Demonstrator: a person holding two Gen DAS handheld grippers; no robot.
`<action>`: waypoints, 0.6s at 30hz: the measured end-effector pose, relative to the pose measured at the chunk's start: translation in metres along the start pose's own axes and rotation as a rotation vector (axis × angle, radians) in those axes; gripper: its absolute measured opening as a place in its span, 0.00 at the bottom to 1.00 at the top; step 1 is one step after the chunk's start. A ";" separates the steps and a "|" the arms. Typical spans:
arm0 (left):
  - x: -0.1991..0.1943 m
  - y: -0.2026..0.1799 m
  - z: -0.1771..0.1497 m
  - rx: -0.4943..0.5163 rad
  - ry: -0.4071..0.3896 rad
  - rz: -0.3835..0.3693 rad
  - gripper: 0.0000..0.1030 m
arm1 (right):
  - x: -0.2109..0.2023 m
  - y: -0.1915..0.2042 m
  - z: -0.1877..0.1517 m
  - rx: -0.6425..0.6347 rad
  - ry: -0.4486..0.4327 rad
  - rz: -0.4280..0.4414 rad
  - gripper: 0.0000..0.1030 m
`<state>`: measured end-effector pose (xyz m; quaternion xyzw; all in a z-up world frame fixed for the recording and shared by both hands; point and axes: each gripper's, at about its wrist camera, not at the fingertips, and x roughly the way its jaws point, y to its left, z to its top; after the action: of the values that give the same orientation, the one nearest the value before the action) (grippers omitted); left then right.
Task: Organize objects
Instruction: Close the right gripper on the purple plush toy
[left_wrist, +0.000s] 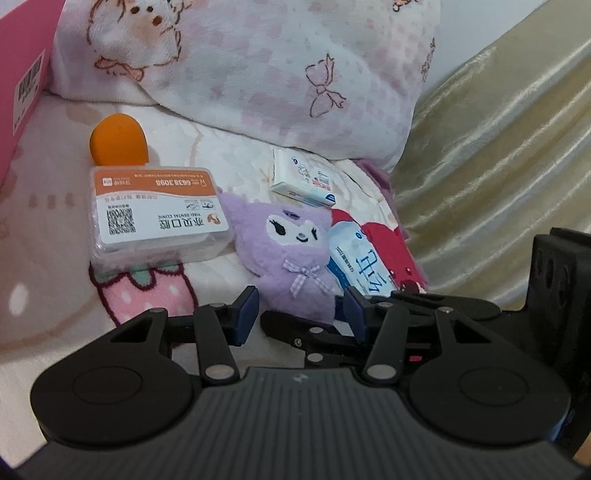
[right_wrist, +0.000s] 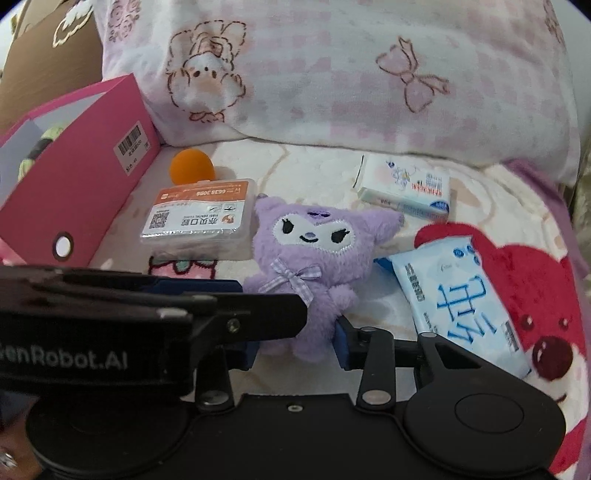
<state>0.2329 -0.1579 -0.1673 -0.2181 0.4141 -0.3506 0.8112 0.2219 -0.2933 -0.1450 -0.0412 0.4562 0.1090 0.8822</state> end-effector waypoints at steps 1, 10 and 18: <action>0.000 -0.001 -0.001 -0.002 -0.001 0.005 0.48 | -0.001 -0.002 0.001 0.015 0.007 0.006 0.43; -0.020 -0.008 -0.008 -0.012 0.030 0.013 0.43 | -0.026 -0.001 -0.009 0.032 0.023 0.117 0.43; -0.031 -0.015 -0.015 -0.032 0.085 0.054 0.37 | -0.031 0.009 -0.013 -0.032 0.095 0.156 0.45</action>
<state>0.2024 -0.1450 -0.1499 -0.2046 0.4593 -0.3307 0.7986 0.1921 -0.2914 -0.1266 -0.0246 0.4976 0.1825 0.8476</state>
